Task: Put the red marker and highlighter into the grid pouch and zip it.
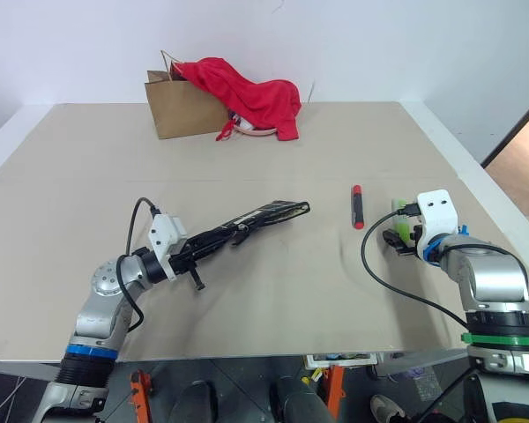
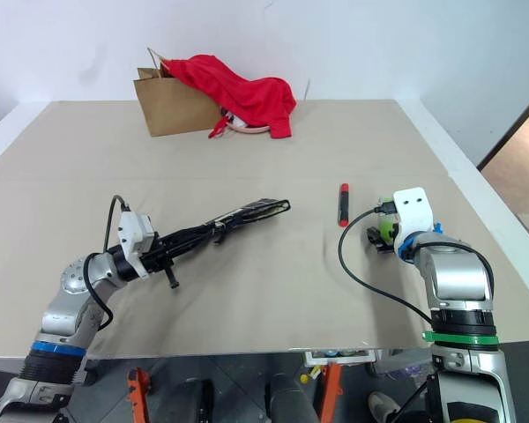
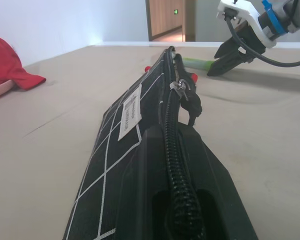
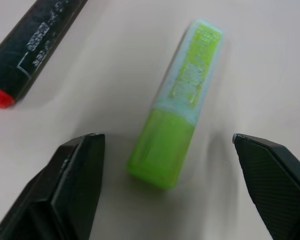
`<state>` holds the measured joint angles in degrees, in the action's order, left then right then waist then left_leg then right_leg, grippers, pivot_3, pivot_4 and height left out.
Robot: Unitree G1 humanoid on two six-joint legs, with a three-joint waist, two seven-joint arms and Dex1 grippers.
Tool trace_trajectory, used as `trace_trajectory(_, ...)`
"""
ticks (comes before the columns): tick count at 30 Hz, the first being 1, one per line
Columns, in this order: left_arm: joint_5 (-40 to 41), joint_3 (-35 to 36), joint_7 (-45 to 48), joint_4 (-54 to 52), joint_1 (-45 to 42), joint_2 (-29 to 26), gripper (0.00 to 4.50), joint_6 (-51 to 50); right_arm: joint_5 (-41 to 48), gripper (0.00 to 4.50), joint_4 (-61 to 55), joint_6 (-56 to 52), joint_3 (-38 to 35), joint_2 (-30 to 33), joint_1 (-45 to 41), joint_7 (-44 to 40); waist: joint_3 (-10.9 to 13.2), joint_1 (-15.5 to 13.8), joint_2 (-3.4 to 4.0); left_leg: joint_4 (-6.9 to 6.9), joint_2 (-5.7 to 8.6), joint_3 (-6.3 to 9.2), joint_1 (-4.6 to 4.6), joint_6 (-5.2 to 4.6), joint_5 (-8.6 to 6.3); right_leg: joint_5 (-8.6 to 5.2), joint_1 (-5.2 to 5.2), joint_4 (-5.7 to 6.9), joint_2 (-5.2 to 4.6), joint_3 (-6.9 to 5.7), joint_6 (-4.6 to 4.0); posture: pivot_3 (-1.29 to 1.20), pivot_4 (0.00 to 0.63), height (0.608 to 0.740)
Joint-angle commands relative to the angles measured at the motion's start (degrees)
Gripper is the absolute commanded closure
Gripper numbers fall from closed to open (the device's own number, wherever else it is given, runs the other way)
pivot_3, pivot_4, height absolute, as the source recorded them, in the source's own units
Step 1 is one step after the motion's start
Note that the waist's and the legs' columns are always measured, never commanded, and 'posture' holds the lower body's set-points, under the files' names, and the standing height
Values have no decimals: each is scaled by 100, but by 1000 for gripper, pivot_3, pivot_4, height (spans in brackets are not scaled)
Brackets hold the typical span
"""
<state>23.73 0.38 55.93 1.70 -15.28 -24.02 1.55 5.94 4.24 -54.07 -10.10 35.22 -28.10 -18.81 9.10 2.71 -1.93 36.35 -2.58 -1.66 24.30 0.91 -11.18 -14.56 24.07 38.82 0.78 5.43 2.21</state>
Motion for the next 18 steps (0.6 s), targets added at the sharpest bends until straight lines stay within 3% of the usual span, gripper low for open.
trace_trajectory(1, 207, 162, 343, -55, 235, -112, 4500, 190, 76, 1616, 179, 150, -261, 42, 14, 15, 0, 0, 0, 0, 0, 0, 0, 0, 0, 0, -1, 0, 0, 0, 0, 0, 150, 740)
trace_trajectory(5, 235, 197, 470, 2, 326, -134, 4500, 230, 176, 3422, 182, 161, -334, 58, 20, -32, 0, -7, 0, 0, 1, 1, 0, 0, 0, 0, -1, 0, -2, -1, 0, 0, 150, 740)
trace_trajectory(10, 343, 249, 526, 96, 326, -114, 4500, 126, 319, 3433, 134, 361, -495, 93, -28, -79, 0, -1, 1, 1, 0, 0, 0, 0, 0, 0, 0, 0, 0, 0, 0, 0, 150, 740)
trace_trajectory(14, 412, 258, 559, 126, 296, -110, 4500, 73, 269, 3433, 60, 1376, -543, 236, -338, -130, 4, 6, 7, -1, -1, -3, 1, -1, 0, 0, 4, 0, 0, 2, 0, 0, 150, 740)
trace_trajectory(18, 449, 265, 566, 96, 249, -108, 4500, 20, 540, 3433, -527, 2264, -354, 721, -471, -1189, 7, 4, 14, -1, -1, -10, 0, -1, 0, 1, 6, 0, 1, 10, 2, 0, 150, 740)
